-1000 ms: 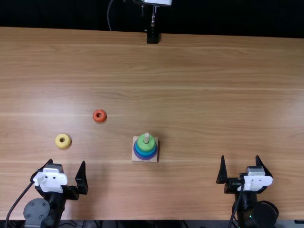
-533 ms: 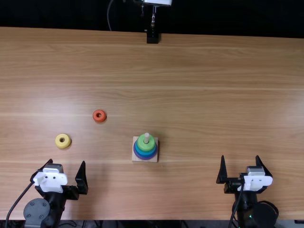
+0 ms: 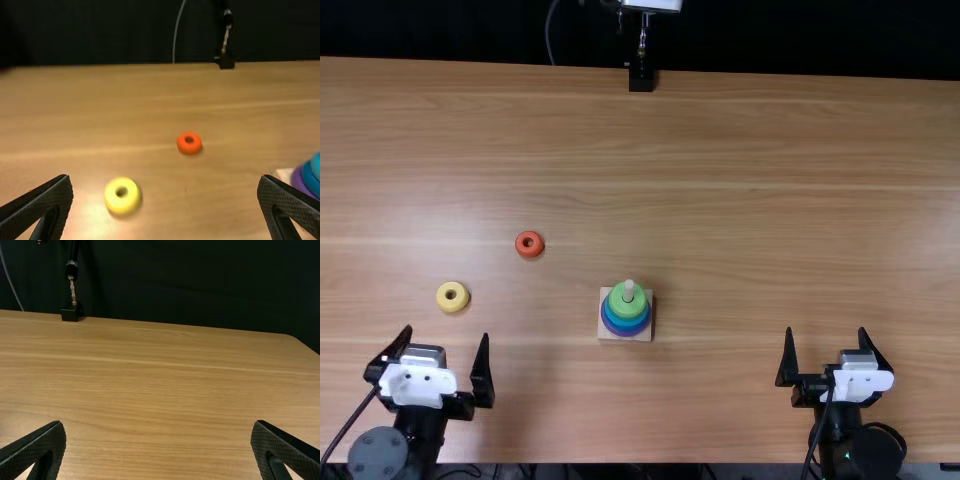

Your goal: Build the Hanoi tower: stack the rings onto the peg from bottom to top in this color order: purple, dark blue, light blue, dark green, light green, yellow, orange.

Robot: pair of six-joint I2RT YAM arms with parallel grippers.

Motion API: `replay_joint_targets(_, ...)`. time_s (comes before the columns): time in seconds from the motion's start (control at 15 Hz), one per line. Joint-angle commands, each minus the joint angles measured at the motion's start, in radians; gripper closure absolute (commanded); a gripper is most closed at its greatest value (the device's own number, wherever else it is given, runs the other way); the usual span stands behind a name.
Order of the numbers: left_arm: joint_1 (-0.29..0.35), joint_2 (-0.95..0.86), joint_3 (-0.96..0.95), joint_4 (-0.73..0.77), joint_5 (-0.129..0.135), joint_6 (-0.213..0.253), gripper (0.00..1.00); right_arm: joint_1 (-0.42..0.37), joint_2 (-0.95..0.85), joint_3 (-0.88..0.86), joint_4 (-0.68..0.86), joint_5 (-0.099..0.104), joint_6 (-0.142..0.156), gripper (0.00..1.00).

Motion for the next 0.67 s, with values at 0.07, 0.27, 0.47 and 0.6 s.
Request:
replay_joint_targets(0.07,-0.007,0.107,0.159,0.003,-0.015,0.188,0.00,-0.009,-0.013,-0.030,-0.008,0.002,-0.001,0.00)
replay_joint_targets(0.27,0.004,0.285,0.331,-0.010,-0.004,0.193,0.00,-0.009,-0.013,-0.029,-0.006,0.002,-0.001,0.00)
replay_joint_targets(0.47,0.053,0.515,0.539,-0.058,-0.010,0.195,0.00,-0.009,-0.013,-0.030,-0.006,0.002,-0.001,0.00)
replay_joint_targets(0.6,0.082,0.662,0.645,-0.148,-0.004,0.193,0.00,-0.009,-0.013,-0.029,-0.006,0.002,-0.001,0.00)
